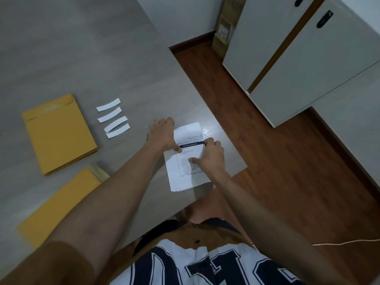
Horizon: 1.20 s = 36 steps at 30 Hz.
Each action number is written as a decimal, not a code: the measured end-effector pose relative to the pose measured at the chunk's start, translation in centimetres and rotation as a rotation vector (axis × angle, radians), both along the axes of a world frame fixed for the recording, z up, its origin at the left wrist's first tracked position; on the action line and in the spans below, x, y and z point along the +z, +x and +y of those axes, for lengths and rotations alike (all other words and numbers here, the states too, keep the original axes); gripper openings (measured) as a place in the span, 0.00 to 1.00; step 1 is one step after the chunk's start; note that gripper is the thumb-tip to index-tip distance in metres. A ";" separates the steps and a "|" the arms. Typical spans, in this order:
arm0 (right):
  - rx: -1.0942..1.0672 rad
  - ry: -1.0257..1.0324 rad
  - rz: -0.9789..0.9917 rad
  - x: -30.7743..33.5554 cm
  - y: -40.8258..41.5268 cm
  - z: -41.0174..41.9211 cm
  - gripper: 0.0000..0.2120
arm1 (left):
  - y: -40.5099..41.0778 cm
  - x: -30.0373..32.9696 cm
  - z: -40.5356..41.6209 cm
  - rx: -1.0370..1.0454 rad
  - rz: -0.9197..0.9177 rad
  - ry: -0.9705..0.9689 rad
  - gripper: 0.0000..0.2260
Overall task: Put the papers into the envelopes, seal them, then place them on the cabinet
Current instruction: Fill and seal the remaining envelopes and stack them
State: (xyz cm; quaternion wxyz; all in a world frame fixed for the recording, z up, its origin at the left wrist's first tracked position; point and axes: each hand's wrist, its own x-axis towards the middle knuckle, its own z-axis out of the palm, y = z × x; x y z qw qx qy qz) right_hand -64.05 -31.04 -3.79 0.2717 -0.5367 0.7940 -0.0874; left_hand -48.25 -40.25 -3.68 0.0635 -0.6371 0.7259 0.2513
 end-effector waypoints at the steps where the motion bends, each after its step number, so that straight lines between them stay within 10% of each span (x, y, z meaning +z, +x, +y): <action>1: 0.002 0.000 -0.006 0.0 0.0 0.0 0.35 | -0.1 0.2 -0.1 0.017 0.012 0.018 0.39; 12: 0.033 -0.023 -0.048 -0.3 -0.1 0.0 0.36 | 1.2 3.4 -0.1 0.220 0.445 0.292 0.14; 24: -0.398 0.066 -1.154 2.5 2.0 -4.5 0.30 | 10.4 4.4 7.2 0.970 1.148 0.144 0.20; 36: 0.063 -0.012 -0.871 5.0 3.5 -5.5 0.15 | 12.3 5.5 9.3 0.762 0.812 -0.143 0.12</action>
